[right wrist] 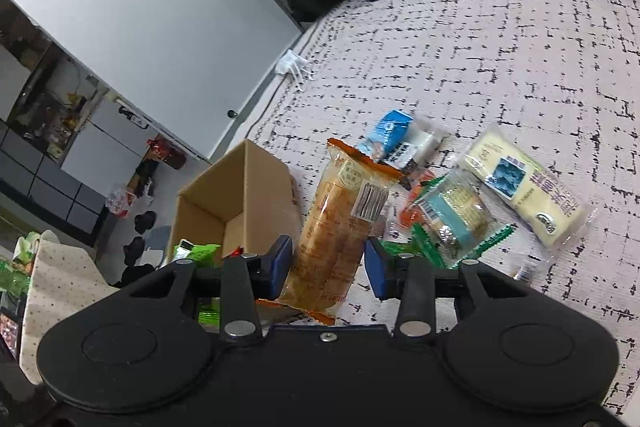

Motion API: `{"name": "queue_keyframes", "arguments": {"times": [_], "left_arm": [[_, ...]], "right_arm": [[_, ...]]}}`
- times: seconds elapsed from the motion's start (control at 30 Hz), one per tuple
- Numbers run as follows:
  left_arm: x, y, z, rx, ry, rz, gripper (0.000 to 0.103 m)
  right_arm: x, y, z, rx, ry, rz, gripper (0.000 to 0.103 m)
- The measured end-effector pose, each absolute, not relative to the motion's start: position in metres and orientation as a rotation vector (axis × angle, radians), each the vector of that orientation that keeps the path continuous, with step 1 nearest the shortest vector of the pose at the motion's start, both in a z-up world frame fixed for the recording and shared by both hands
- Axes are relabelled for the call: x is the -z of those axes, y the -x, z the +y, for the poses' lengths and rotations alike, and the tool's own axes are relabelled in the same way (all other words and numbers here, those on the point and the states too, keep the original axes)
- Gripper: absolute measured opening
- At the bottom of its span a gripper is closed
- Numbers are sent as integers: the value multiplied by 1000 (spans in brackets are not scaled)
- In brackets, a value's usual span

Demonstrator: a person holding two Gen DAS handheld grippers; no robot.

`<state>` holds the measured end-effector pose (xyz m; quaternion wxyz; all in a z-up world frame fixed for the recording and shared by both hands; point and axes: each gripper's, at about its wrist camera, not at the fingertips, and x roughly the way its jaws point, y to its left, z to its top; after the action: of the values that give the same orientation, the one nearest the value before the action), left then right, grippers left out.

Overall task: Organize snacks
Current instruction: 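Carry the green candies and orange pastry with both grippers over the box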

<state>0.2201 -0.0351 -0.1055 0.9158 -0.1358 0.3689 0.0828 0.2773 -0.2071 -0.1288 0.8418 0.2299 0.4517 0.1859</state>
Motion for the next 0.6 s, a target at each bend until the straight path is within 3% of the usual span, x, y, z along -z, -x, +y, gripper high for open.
{"name": "queue_keyframes", "arguments": {"times": [0.6], "left_arm": [[78, -213, 25, -276, 331, 695, 26]], "right_arm": [[118, -282, -150, -519, -433, 888, 38]]}}
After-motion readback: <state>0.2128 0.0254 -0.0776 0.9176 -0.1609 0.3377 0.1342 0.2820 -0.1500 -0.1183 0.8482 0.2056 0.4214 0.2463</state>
